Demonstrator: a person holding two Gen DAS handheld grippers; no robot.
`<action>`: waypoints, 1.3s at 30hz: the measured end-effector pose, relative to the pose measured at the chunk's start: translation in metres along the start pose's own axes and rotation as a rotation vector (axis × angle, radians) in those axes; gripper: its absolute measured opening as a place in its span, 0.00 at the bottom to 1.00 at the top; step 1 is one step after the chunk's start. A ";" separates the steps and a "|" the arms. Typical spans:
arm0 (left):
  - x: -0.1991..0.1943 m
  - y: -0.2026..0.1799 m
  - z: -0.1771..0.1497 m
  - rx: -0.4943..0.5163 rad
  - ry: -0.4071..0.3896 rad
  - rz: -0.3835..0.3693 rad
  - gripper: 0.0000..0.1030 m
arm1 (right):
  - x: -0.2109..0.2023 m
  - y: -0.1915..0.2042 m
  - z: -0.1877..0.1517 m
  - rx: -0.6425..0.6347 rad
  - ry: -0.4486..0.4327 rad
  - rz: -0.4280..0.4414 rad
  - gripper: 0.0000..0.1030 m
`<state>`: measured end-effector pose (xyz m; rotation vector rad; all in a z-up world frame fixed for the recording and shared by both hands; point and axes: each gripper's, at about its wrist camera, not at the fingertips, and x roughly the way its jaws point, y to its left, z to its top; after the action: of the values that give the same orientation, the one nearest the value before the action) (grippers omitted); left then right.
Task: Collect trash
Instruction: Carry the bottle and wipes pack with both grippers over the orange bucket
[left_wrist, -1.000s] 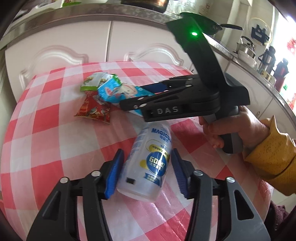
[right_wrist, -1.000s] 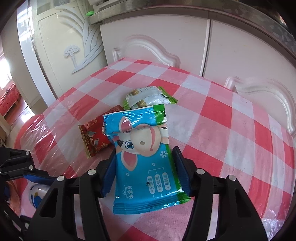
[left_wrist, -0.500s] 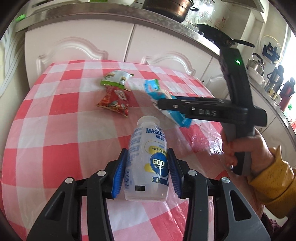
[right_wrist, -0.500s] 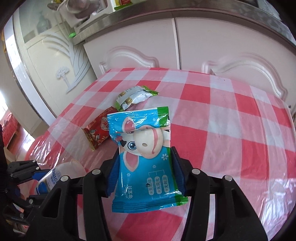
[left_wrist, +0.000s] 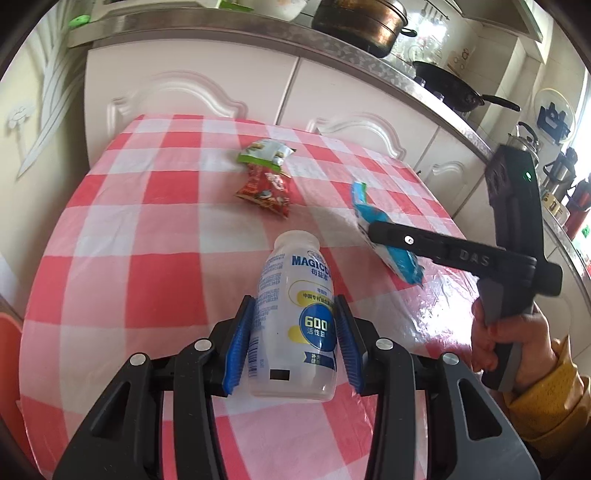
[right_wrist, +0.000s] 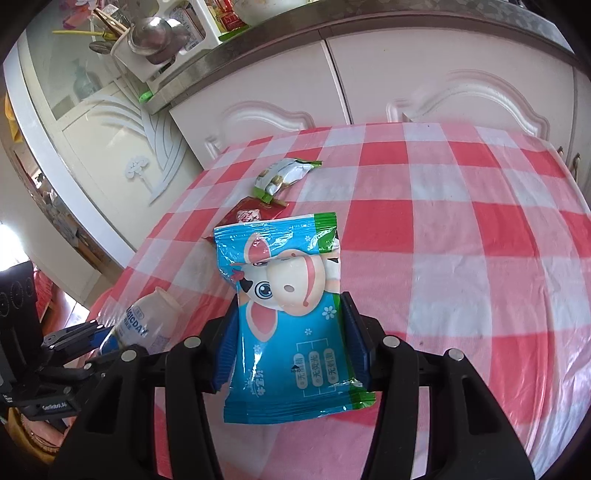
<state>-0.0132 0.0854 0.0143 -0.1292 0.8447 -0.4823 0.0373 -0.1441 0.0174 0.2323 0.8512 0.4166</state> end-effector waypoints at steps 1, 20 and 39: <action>-0.003 0.001 -0.001 -0.002 -0.004 0.005 0.44 | -0.003 0.002 -0.002 -0.002 -0.007 -0.005 0.51; -0.050 0.027 -0.036 -0.091 -0.036 0.128 0.44 | -0.041 0.027 -0.040 0.053 -0.020 0.052 0.51; -0.088 0.071 -0.071 -0.166 -0.043 0.290 0.44 | -0.046 0.064 -0.055 0.058 0.034 0.118 0.51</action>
<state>-0.0906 0.1937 0.0063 -0.1658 0.8448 -0.1362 -0.0489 -0.1055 0.0364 0.3314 0.8864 0.5079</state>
